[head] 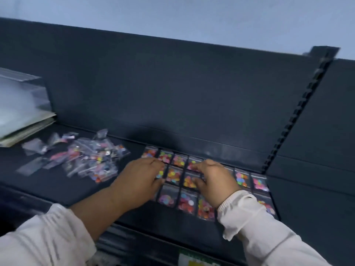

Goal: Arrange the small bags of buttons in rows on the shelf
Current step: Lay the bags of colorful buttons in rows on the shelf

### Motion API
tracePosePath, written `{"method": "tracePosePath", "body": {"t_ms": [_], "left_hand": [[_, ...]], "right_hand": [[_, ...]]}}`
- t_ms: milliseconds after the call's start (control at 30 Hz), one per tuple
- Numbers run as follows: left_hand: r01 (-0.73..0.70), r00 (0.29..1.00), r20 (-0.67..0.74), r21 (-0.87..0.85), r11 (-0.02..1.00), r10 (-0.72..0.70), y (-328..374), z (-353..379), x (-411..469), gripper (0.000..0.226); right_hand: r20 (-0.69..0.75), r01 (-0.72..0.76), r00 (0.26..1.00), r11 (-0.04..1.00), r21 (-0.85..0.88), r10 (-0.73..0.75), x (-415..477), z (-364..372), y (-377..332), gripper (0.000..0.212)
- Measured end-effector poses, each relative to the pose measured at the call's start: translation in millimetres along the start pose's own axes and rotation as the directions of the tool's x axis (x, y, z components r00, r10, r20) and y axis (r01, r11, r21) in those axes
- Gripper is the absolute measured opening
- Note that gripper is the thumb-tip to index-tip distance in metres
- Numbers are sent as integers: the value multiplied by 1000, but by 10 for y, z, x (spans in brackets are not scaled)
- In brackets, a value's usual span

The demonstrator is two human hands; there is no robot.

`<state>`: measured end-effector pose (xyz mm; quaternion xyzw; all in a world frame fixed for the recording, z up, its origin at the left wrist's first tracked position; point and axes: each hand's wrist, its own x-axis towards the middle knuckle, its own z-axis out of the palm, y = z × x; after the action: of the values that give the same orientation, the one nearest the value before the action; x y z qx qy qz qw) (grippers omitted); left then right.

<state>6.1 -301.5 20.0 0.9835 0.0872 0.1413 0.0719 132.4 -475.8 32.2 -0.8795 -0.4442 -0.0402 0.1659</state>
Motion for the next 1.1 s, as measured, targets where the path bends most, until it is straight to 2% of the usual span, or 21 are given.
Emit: {"method": "tracePosePath", "body": {"t_ms": [100,300,533,733,900,1100], "left_hand": [[120,993,0,29,992,-120,-348,-166,-174,50],[217,976,-42,35,975,-216,-1145,-302,-429,43],[329,943,35,48,943,-330,-2249,-468,-574,49],[427,899,104,-1,904,-425,-3115,-515,-528,36],[347,917,241,-94,933,-316,-3535,-377,-415,22],[212,940,310,-199,957,-144,-3643,-190,-248,22]], "right_hand": [[21,84,996,996,23,-84,262,115,-374,38],[78,145,986,988,53,-148,726,381,-1031,36],[142,75,986,989,129,-93,1328,841,-1821,32],[184,1,982,982,189,-37,1758,1275,-2400,17],[251,-81,968,970,231,21,1983,1560,-2695,17],[261,-150,959,978,142,110,2140,1720,-2809,21]]}}
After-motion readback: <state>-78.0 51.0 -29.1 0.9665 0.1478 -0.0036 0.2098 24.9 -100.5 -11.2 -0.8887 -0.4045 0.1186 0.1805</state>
